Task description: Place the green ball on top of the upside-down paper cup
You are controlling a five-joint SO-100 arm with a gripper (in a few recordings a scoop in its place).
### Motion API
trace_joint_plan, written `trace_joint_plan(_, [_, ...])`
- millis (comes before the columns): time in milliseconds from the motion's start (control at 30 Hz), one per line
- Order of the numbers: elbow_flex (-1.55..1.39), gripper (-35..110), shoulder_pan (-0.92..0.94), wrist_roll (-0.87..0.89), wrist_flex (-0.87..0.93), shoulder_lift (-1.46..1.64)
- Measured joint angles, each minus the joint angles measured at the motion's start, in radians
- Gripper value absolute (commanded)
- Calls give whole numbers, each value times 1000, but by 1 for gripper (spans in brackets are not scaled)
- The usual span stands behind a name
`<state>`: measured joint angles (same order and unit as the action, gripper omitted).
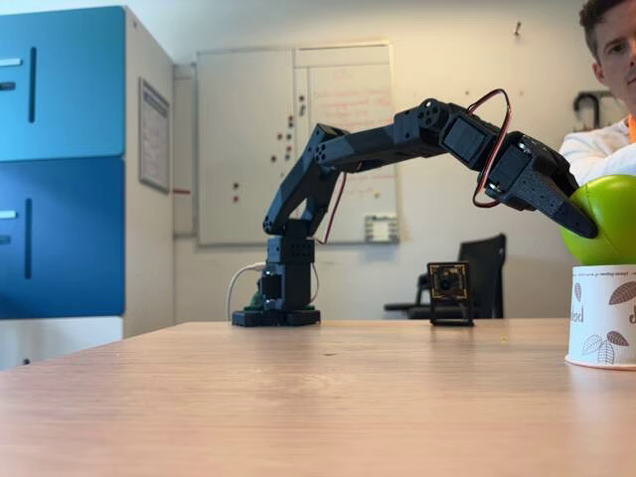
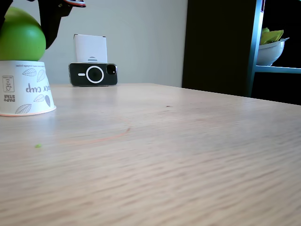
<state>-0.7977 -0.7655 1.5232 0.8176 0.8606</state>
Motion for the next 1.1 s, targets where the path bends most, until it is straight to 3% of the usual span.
trace_joint_plan(667, [3, 41, 0, 6, 29, 26])
trace_joint_plan(1100, [-161, 39, 5, 3, 44, 272])
